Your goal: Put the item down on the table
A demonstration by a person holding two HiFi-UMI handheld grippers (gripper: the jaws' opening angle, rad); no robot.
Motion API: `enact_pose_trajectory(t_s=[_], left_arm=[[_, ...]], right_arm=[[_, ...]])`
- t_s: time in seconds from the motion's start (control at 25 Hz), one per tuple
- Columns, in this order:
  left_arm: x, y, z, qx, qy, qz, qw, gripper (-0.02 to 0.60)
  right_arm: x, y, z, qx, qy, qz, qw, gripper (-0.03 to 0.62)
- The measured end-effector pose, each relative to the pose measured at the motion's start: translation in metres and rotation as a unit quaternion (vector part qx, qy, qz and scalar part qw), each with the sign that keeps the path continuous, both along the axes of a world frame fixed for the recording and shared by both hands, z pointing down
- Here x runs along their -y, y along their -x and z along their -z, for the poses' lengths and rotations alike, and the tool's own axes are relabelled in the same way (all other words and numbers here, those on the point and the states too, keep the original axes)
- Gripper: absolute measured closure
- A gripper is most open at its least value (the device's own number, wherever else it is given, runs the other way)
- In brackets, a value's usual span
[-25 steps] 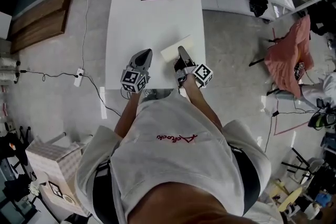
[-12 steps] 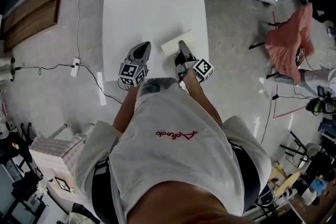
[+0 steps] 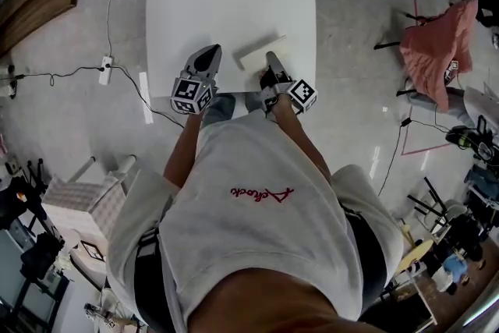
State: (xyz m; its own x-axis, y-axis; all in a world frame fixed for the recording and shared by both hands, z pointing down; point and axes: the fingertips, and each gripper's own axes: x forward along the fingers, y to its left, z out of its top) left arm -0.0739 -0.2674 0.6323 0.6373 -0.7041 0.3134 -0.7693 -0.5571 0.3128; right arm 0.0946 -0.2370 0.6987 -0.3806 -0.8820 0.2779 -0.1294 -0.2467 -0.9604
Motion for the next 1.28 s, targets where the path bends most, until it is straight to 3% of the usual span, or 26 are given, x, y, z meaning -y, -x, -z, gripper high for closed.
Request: enact_pose_trajectory(t_s=[0.48,0.92,1.28], left_arm=[[-0.012,0.008,-0.014,-0.001,0.019,-0.001,0.9998,0.569],[-0.018,0.023,-0.011,0.002,0.021,0.017,0.9996,0.569],[-0.022,0.029,-0.013,-0.001,0.022,0.024,0.9995,0.569]], right_arm=[[-0.014,0.010,-0.025,0.004,0.029,-0.001,1.000,0.399],[0.042,0.027,-0.032,0.015,0.021,-0.007,1.000,0.399],[0.086,0.040,-0.034,0.021,0.049,-0.031,0.998,0.398]])
